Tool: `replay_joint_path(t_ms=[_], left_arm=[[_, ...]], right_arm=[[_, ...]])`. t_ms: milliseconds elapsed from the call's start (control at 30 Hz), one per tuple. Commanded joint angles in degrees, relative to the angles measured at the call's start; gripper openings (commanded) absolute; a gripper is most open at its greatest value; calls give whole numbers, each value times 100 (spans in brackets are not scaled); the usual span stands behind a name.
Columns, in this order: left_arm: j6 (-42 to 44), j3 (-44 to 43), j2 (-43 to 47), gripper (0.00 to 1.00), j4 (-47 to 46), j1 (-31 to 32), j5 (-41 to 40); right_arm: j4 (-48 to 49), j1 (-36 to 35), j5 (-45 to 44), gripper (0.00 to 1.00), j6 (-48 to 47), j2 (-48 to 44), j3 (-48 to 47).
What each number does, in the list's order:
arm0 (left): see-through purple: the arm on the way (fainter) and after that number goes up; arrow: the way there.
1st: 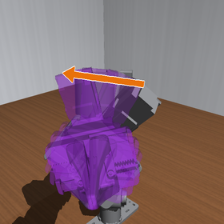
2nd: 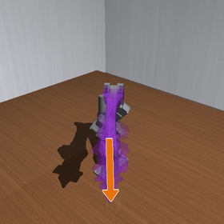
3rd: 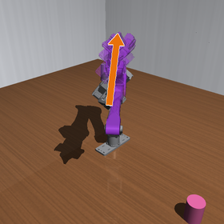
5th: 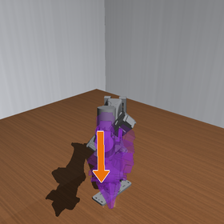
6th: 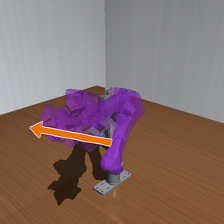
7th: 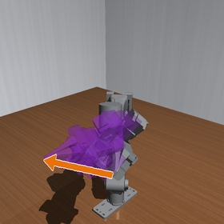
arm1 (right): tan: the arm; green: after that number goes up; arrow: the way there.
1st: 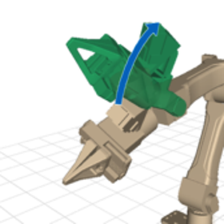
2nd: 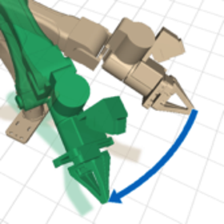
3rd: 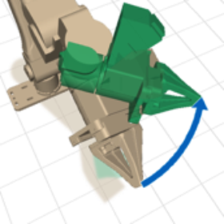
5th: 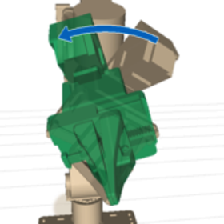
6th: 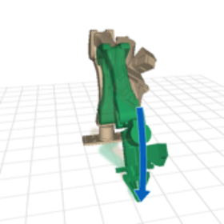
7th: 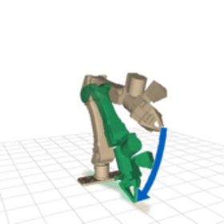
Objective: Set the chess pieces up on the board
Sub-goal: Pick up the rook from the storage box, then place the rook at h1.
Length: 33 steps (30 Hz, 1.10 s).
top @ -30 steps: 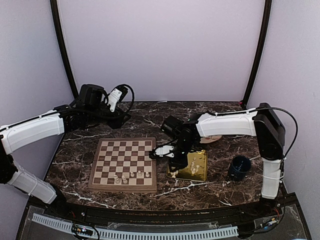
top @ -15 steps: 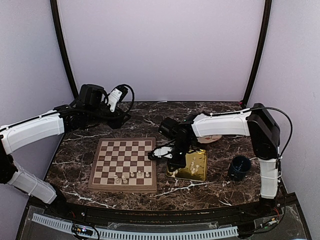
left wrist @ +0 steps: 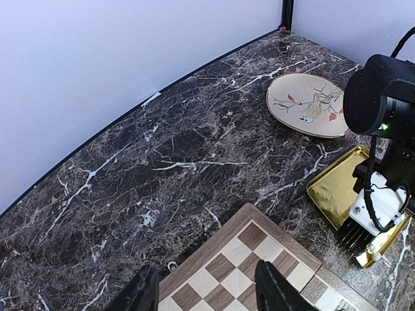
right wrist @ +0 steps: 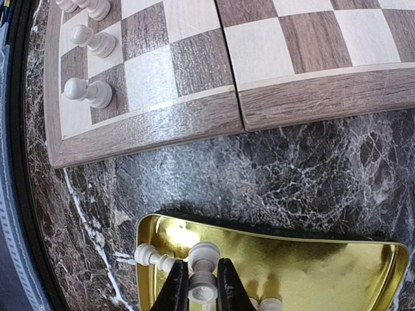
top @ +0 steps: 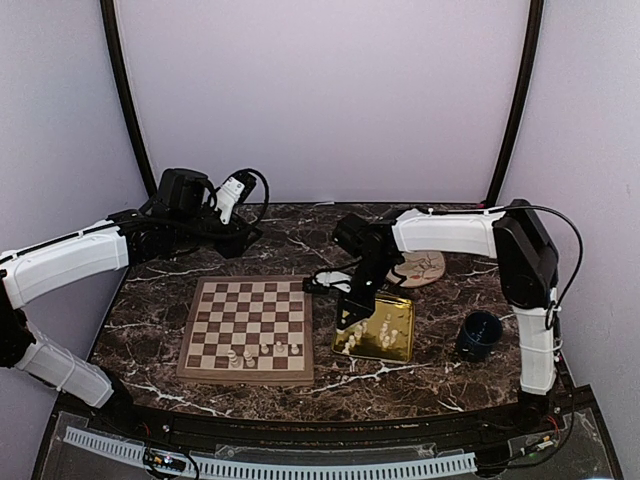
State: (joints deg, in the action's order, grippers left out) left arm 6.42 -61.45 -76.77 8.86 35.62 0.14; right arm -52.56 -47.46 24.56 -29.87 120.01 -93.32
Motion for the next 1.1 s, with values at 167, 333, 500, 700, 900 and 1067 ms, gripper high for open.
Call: replay_joint_path(t_ms=[167, 333, 500, 700, 900, 1067], left_arm=[[44, 28, 152, 53, -17, -2, 47], [31, 37, 167, 53, -20, -2, -49], [26, 36, 177, 53, -21, -2, -150], [26, 37, 204, 53, -15, -2, -189], [44, 37, 248, 53, -16, -2, -219], [44, 37, 281, 53, -18, -2, -221]], right_arm=[[-12, -134, -251, 9, 69, -213, -130], [136, -699, -1245, 9, -20, -467, -203], [25, -1167, -1596, 9, -63, -430, -503], [-122, -1664, -1819, 10, -137, -208, -899], [-199, -2029, -2028, 10, -235, -47, -1112], [-238, -2202, -2037, 10, -280, 67, -1177]])
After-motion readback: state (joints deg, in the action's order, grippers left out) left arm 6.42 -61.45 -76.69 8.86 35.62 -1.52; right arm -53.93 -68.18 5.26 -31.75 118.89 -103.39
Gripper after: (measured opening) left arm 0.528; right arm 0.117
